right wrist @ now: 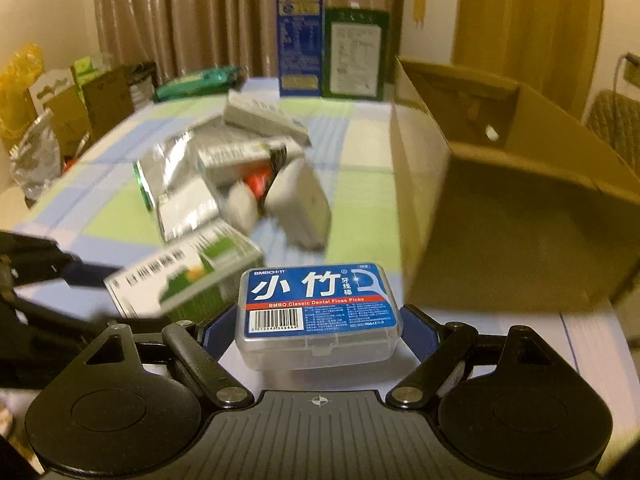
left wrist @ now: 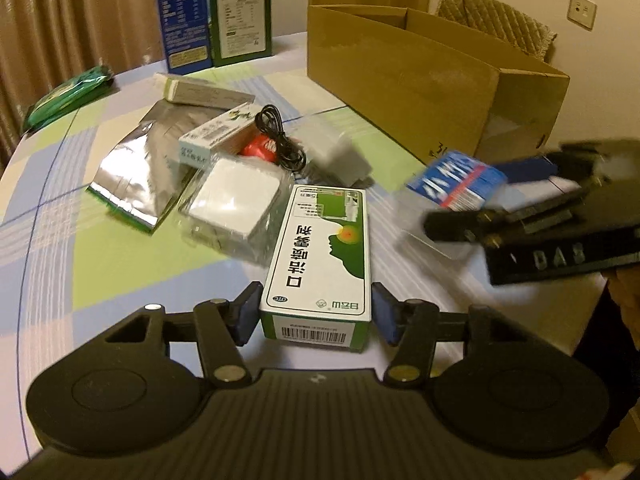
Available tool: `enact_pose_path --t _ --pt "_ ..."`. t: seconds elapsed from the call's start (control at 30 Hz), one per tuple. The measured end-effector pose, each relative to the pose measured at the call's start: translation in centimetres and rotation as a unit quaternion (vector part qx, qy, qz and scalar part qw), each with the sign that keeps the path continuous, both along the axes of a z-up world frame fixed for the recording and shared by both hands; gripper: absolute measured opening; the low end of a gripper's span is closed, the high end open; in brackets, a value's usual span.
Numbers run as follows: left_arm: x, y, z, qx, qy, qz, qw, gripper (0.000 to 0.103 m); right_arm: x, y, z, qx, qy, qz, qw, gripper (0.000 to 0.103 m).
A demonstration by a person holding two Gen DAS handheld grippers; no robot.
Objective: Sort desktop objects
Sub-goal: 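Grasp the green-and-white oral spray box with left gripper while right holds floss box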
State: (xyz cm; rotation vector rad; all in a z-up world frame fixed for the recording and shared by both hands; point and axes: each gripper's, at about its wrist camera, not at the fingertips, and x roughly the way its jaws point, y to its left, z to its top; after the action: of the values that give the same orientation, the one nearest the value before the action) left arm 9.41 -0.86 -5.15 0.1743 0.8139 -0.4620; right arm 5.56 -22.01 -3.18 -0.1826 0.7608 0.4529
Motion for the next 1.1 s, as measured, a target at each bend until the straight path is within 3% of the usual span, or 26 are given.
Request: enact_pose_path --t 0.2,0.3,0.47,1.03,1.1 --pt "-1.9 -0.3 0.0 0.005 -0.011 0.006 0.9999 0.051 -1.1 -1.0 -0.6 -0.015 0.008 -0.008 1.0 0.084" --pt "-2.1 -0.5 -0.2 0.019 -0.031 0.0 0.9993 0.058 -1.0 -0.9 -1.0 -0.017 0.013 -0.007 1.0 0.085" --pt "-1.6 -0.6 -0.5 0.013 -0.037 0.002 0.9992 0.06 -0.5 -1.1 -1.5 -0.006 0.018 -0.01 1.0 0.088" --pt "0.9 -2.0 -1.4 0.014 -0.022 0.003 0.9997 0.059 0.6 -1.4 -2.5 -0.009 0.034 -0.021 0.999 0.084" --pt "1.1 -2.0 -1.7 0.016 -0.015 0.007 0.9997 0.054 0.7 -1.3 -2.5 -0.01 0.034 -0.021 0.999 0.084"
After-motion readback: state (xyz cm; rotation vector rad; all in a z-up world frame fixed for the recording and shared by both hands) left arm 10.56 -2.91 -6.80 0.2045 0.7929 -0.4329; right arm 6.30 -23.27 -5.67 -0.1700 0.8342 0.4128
